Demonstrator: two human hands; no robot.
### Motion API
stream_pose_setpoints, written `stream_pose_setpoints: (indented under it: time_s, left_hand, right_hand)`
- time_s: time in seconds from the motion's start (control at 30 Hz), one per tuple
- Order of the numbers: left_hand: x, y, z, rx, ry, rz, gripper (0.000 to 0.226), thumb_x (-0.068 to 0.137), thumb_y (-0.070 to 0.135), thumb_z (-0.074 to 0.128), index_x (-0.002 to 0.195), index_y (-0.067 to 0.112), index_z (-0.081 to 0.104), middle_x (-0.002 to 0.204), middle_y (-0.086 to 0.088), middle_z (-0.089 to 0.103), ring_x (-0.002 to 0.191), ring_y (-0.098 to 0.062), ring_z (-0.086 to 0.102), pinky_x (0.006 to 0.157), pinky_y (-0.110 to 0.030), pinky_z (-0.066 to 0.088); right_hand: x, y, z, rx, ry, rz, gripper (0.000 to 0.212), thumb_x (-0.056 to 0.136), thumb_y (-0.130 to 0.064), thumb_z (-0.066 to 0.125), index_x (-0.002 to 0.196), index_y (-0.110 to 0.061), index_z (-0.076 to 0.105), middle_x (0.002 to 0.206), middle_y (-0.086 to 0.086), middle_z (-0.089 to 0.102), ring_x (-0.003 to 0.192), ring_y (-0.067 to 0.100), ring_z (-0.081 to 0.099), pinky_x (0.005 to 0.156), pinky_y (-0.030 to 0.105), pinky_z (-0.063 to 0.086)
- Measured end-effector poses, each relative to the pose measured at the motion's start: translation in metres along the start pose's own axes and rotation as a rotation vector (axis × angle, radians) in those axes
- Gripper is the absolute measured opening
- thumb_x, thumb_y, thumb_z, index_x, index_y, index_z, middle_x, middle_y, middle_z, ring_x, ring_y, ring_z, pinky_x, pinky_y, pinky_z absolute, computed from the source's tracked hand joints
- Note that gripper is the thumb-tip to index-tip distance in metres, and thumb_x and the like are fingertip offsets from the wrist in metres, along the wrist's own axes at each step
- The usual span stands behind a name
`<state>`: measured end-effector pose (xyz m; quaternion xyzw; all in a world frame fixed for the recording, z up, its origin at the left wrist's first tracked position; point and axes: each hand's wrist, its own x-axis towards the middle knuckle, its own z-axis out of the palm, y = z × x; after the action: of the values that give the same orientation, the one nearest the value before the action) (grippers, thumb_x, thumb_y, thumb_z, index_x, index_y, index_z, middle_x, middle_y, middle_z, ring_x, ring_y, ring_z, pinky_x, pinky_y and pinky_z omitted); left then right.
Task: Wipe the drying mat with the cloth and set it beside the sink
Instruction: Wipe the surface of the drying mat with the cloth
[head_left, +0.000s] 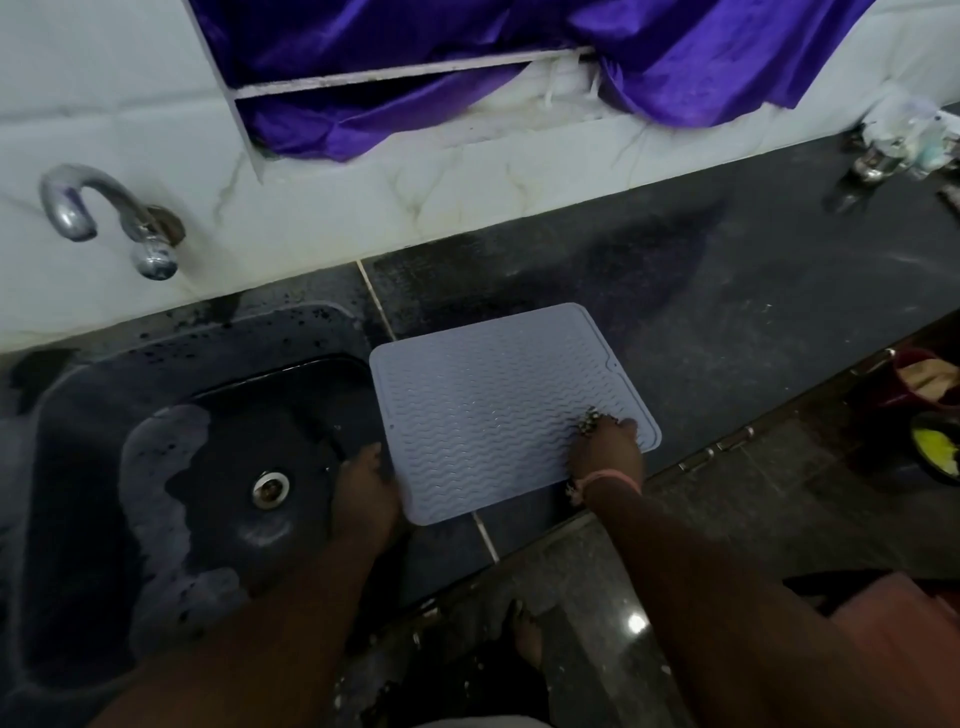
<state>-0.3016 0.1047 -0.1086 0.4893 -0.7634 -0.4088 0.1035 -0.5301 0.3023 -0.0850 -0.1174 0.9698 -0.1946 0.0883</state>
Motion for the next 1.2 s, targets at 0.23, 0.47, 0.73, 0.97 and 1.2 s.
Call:
stream_pose_setpoints:
  time_s: [0.23,0.47,0.73,0.97,1.2]
  left_hand:
    - [-0.008,-0.003,0.002,-0.566,-0.096,-0.399,0.017,0.090,-0.009,0.058,0.103,-0.002,0.066,0.092,-0.018,0.071,0.082,-0.028,0.068,0.070,-0.034,0.057]
    - [-0.008,-0.001,0.000,-0.591,-0.055,-0.434,0.015,0.083,-0.004,0.067,0.090,0.007,0.074,0.082,-0.014,0.076,0.080,-0.032,0.073,0.073,-0.041,0.061]
    - [-0.010,0.008,-0.004,-0.607,-0.104,-0.469,0.015,0.088,-0.005,0.061,0.089,0.009,0.067,0.095,-0.017,0.072,0.089,-0.032,0.070,0.073,-0.039,0.059]
    - [0.001,0.030,-0.005,-0.608,-0.065,-0.401,0.023,0.093,-0.010,0.051,0.101,0.009,0.062,0.090,-0.010,0.069,0.073,-0.020,0.063,0.052,-0.025,0.052]
    - [0.016,0.037,-0.003,-0.532,-0.028,-0.344,0.031,0.091,-0.006,0.059,0.118,0.007,0.065,0.107,-0.016,0.070,0.092,-0.027,0.066,0.081,-0.040,0.056]
  right_hand:
    - [-0.060,-0.062,0.037,0.042,-0.047,-0.063,0.033,0.091,-0.024,0.053,0.114,0.001,0.058,0.116,0.017,0.059,0.090,0.030,0.067,0.075,0.034,0.055]
    - [-0.137,-0.111,0.074,-0.128,-0.312,-0.594,0.025,0.094,-0.020,0.043,0.109,-0.011,0.061,0.117,0.010,0.055,0.086,0.024,0.063,0.078,0.036,0.056]
    - [-0.054,-0.084,0.017,0.155,-0.157,-0.337,0.029,0.094,-0.037,0.052,0.102,-0.012,0.065,0.103,0.009,0.058,0.086,0.023,0.060,0.082,0.040,0.053]
    - [0.055,-0.006,-0.023,-0.058,0.030,0.123,0.033,0.090,-0.019,0.051,0.116,-0.002,0.063,0.121,0.024,0.058,0.104,0.040,0.062,0.088,0.043,0.050]
    - [-0.016,-0.070,0.032,-0.046,-0.091,-0.236,0.026,0.097,-0.025,0.046,0.112,-0.012,0.063,0.121,0.014,0.057,0.090,0.025,0.065,0.081,0.038,0.056]
